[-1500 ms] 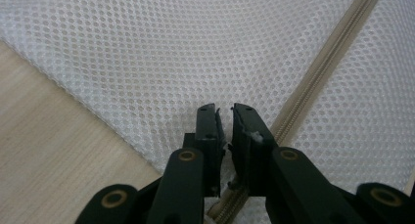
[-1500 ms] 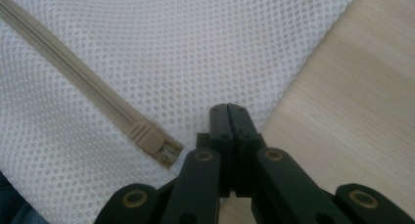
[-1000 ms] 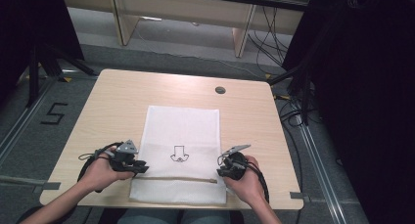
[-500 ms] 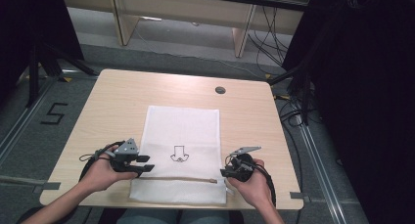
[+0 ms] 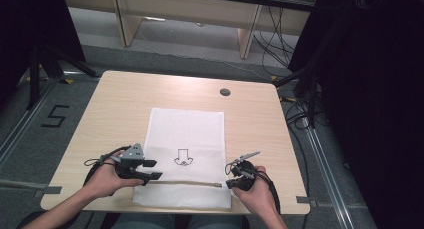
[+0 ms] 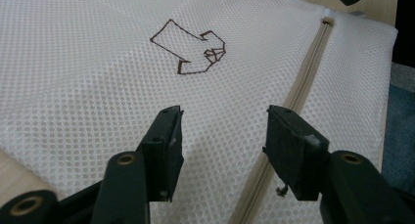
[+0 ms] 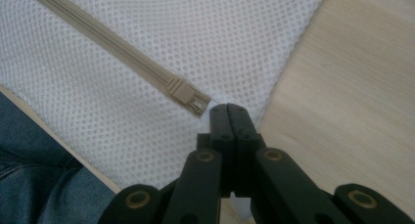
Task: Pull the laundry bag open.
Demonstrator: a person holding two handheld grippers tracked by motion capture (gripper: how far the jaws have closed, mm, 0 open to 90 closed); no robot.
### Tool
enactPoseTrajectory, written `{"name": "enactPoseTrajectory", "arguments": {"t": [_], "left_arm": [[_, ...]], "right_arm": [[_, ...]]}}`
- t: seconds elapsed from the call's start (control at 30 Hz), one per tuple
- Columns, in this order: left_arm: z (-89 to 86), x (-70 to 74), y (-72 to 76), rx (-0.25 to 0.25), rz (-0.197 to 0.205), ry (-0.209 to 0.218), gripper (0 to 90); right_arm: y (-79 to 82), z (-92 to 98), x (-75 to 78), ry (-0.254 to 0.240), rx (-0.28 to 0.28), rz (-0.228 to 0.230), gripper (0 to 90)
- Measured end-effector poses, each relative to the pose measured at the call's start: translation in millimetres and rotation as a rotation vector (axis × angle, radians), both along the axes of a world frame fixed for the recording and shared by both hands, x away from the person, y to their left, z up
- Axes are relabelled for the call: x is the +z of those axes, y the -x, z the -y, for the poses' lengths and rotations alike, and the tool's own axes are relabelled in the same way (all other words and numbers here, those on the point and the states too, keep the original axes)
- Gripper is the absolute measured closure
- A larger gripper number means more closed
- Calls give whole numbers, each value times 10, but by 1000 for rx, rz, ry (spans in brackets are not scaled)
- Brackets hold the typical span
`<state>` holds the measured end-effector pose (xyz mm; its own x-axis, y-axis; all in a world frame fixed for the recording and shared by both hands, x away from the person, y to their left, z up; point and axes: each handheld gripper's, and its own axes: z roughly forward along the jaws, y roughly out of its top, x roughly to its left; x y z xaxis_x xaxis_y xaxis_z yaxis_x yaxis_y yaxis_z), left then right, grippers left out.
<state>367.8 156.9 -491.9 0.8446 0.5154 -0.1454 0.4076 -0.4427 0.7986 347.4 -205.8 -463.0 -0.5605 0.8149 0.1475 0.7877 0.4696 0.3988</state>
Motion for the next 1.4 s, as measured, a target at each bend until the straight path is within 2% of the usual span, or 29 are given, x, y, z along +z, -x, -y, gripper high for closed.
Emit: {"name": "enactPoseTrajectory", "arguments": {"t": [0.03, 0.07, 0.1, 0.13, 0.17, 0.2, 0.23, 0.27, 0.3, 0.33, 0.4, 0.47, 0.6, 0.67, 0.7, 0.73, 0.77, 0.87, 0.9, 0.97, 1.07, 1.13, 1.27, 1.4], "left_arm": [[8, 11, 1, 6, 0, 2, 444], [19, 13, -2, 8, -8, 18, 433], [32, 15, -2, 9, -30, 43, 426], [46, 21, -2, 14, -45, 61, 423], [60, 33, 0, 21, -52, 63, 424], [90, 45, 15, 42, -60, 68, 427], [116, 56, 14, 32, -54, 68, 429], [140, 68, 10, 13, -56, 64, 434], [184, 70, 15, 11, -48, 60, 442], [219, 66, 14, 5, -37, 46, 448], [284, 59, 16, -22, -19, 22, 455], [360, 58, 26, -41, -7, 4, 464], [512, 79, 44, -88, 16, -20, 473], [599, 82, 58, -105, 17, -16, 478], [624, 85, 58, -110, 24, -28, 479], [665, 80, 58, -126, 23, -22, 482], [702, 81, 62, -133, 31, -32, 484], [812, 77, 75, -158, 30, -49, 492], [847, 73, 78, -167, 32, -51, 494], [913, 61, 73, -188, 34, -60, 497], [1013, 49, 79, -198, 30, -57, 500], [1063, 53, 76, -205, 28, -56, 500], [1132, 69, 46, -219, 40, -69, 499], [1195, 42, 39, -228, 35, -64, 498]], "right_arm": [[-12, 1, -14, -5, 12, 0, 900], [-15, -22, -28, -12, -9, -22, 900], [-29, -29, -44, -12, -2, -16, 900], [-27, -48, -45, 0, -21, -37, 900], [-46, -50, -67, -7, 7, -21, 900], [-44, -70, -68, 2, -12, -44, 900], [-53, -76, -79, 1, -6, -46, 900], [-70, -74, -93, -2, 11, -33, 900], [-68, -86, -92, 6, -6, -44, 900], [-82, -80, -105, 11, 11, -38, 900], [-75, -93, -118, 25, -15, -56, 900], [-87, -92, -144, 23, 10, -45, 900], [-84, -110, -149, 35, -18, -67, 900], [-76, -123, -152, 40, -27, -60, 900], [-85, -123, -156, 43, -18, -56, 900], [-78, -135, -147, 49, -33, -67, 900], [-85, -134, -154, 53, -17, -52, 900], [-74, -151, -151, 63, -20, -52, 900], [-80, -146, -155, 62, 3, -39, 900], [-73, -144, -152, 59, -6, -44, 900], [-59, -144, -156, 42, -33, -53, 900], [-67, -125, -163, 43, -12, -35, 900], [-63, -119, -163, 30, -11, -41, 900], [-48, -138, -153, 60, -15, -39, 900]]}}
